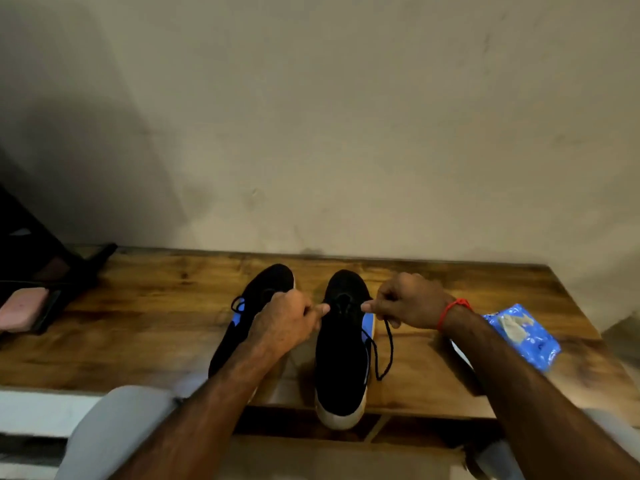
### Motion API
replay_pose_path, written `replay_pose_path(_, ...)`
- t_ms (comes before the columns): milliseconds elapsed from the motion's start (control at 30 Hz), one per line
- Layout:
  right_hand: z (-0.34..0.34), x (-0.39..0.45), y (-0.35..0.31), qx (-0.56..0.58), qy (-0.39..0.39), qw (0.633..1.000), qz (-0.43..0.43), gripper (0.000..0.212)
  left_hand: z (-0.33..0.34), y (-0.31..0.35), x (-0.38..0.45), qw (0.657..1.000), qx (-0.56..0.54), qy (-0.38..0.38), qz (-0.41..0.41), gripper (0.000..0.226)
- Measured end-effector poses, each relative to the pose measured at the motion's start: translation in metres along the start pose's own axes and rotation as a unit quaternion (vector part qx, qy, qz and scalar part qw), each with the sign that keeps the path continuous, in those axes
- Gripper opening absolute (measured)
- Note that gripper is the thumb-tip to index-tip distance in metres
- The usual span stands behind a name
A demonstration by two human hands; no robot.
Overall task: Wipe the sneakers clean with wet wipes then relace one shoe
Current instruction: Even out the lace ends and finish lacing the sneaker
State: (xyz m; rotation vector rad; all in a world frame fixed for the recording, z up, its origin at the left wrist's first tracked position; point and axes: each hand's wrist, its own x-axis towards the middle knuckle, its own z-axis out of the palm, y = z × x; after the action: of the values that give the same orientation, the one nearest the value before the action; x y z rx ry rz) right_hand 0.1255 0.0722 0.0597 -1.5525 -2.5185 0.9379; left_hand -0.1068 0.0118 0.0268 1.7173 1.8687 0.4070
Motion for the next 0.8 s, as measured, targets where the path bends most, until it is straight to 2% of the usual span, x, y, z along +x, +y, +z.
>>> replay_pose_path(67,0.008,0.015,0.010,0.062,0.095,0.993,0.009,0.014,-0.003,0.010,0.005,0.995,-0.078,0.064,0.024,0.021)
replay_pose_path(100,0.009,0.024,0.015,0.101,0.154,0.983,0.006,0.034,-0.006,0.015,0.011,0.990,-0.088,0.104,0.038,0.042)
replay_pose_path(133,0.009,0.029,0.016,0.154,0.193,0.969,-0.007,0.059,-0.009,0.018,0.014,0.986,-0.096,0.126,0.055,0.070)
replay_pose_path(167,0.008,0.033,0.016,0.216,0.210,0.954,-0.011,0.073,-0.010,0.017,0.019,0.986,-0.089,0.132,0.054,0.087)
replay_pose_path(200,0.006,0.034,0.015,0.270,0.206,0.941,-0.006,0.077,-0.012,0.015,0.020,0.987,-0.080,0.132,0.048,0.094)
replay_pose_path(267,0.011,0.033,0.016,0.307,0.189,0.933,0.011,0.064,-0.005,0.008,0.023,0.993,-0.059,0.097,0.004,0.094)
replay_pose_path(367,0.022,0.021,0.015,0.170,0.180,0.968,0.047,0.018,0.011,0.003,0.026,0.993,-0.090,0.071,-0.030,0.063)
replay_pose_path(400,0.023,0.017,0.013,0.128,0.170,0.975,0.058,0.022,0.017,0.002,0.026,0.993,-0.096,0.062,-0.040,0.048)
replay_pose_path(467,0.022,0.010,0.009,0.073,0.119,0.985,0.105,0.051,0.024,0.003,0.021,0.993,-0.081,0.013,-0.090,0.031)
replay_pose_path(533,0.023,0.003,0.004,0.067,0.025,0.984,0.165,0.066,0.029,0.003,0.017,0.988,-0.038,-0.054,-0.140,0.042)
replay_pose_path(600,0.031,0.002,0.005,0.113,-0.047,0.968,0.219,0.070,0.030,0.006,0.013,0.980,-0.047,-0.093,-0.170,0.051)
replay_pose_path(667,0.042,0.004,0.005,0.164,-0.072,0.950,0.255,0.073,0.034,0.009,0.014,0.967,-0.143,-0.083,-0.193,0.040)
replay_pose_path(733,0.054,0.007,0.005,0.199,-0.078,0.939,0.267,0.069,0.038,0.012,0.016,0.930,-0.289,-0.044,-0.224,0.031)
replay_pose_path(800,0.063,0.011,0.005,0.228,-0.058,0.935,0.267,0.055,0.043,0.010,0.020,0.891,-0.385,-0.001,-0.240,0.019)
